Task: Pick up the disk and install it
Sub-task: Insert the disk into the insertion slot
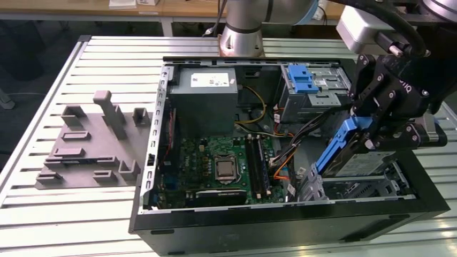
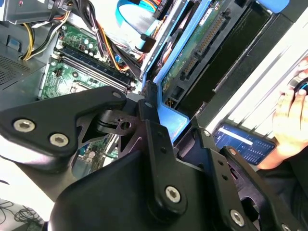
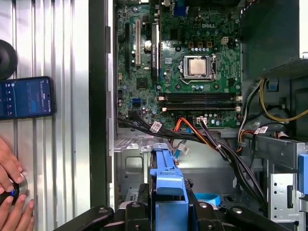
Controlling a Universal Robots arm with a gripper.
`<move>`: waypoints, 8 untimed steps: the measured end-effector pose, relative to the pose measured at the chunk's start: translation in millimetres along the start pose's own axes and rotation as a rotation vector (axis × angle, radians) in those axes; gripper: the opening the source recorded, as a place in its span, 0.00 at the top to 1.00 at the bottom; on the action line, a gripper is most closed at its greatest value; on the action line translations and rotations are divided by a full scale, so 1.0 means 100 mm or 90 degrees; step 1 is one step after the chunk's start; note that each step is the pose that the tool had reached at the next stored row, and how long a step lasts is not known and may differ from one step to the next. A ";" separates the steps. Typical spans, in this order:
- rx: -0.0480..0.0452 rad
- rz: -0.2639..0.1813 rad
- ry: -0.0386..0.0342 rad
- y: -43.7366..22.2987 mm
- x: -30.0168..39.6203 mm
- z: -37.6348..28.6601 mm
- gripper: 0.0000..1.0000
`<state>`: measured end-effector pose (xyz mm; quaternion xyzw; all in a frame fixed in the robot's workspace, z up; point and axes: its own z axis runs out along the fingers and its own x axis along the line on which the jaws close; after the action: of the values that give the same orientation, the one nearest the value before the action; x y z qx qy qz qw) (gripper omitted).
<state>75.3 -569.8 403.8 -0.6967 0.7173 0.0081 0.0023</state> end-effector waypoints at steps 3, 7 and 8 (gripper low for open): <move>0.0000 0.000 0.0000 0.000 0.000 0.012 0.64; 0.0000 0.000 0.0000 0.000 0.000 0.029 0.64; 0.0000 0.000 0.0000 0.000 0.001 0.033 0.64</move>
<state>75.3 -569.8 400.5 -0.6967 0.7173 0.0081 0.0023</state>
